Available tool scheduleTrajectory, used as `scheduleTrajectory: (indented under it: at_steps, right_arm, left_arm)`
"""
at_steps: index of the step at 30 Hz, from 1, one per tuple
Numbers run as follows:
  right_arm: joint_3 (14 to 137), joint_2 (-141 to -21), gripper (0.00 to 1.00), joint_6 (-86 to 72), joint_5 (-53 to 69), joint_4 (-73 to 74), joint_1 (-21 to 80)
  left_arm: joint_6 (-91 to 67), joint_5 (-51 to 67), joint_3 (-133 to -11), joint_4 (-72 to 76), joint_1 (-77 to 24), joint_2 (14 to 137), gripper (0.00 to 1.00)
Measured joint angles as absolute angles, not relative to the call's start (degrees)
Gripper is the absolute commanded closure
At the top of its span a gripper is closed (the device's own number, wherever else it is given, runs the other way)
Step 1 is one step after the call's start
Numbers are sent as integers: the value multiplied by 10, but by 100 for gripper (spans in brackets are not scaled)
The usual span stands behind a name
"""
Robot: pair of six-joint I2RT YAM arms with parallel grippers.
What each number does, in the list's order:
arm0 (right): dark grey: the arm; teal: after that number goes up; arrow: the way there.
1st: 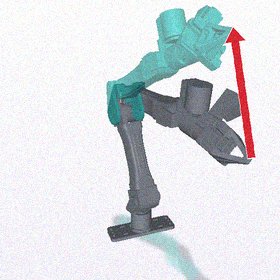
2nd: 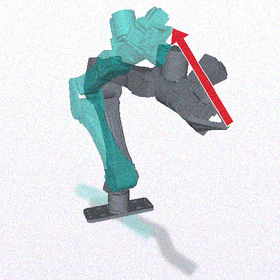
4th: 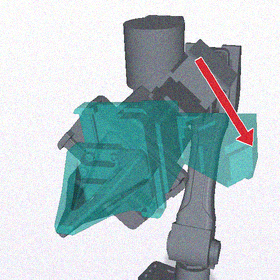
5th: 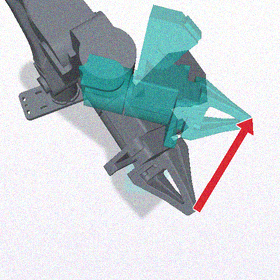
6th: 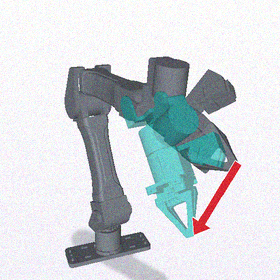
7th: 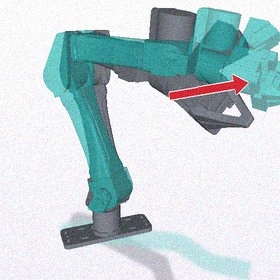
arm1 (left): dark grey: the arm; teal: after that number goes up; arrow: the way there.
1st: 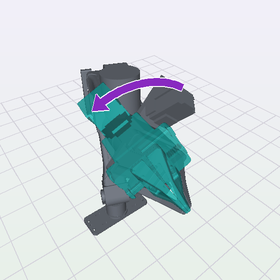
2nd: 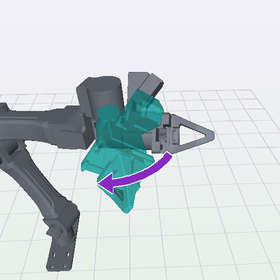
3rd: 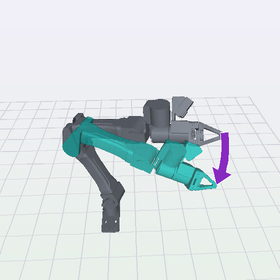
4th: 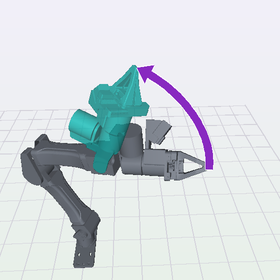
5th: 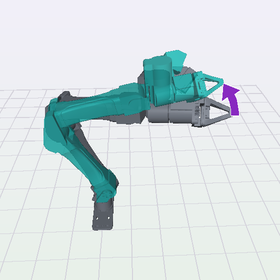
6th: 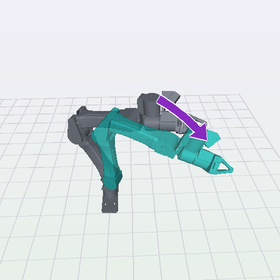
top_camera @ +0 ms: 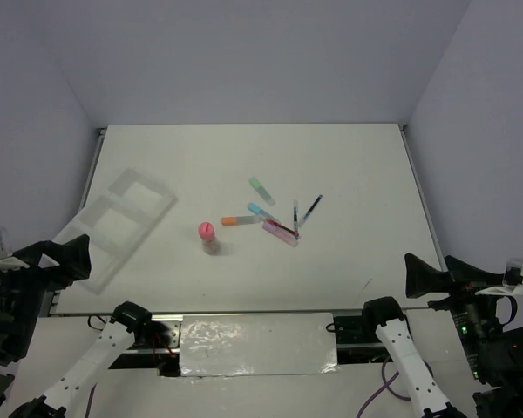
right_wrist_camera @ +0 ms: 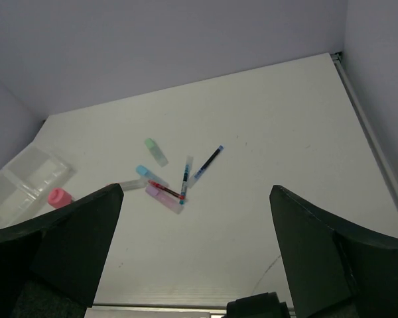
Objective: Sort the stationery into containers
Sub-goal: Pick up the stationery from the center of the board.
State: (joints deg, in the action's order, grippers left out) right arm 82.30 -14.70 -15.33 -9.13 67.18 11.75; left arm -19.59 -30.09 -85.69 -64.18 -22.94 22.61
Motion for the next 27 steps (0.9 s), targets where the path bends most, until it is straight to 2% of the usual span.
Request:
scheduleTrajectory:
  at_steps: [8,15,21,27]
  right_arm:
    - [812,-142,0,-150,-86,667,117]
    - [778,-143,0,-149,-47,656,117]
    - [718,-159,0,-144,8,631,117]
    - [673,-174,0,-136,41,621,117]
  left_arm:
    - [-197,-274,-830,-615,-229,233,1]
    - [-215,-203,-790,-551,-229,301,1]
    - [-275,-61,-624,-373,-240,436,1]
    - [-305,-67,-546,-297,-300,578,1]
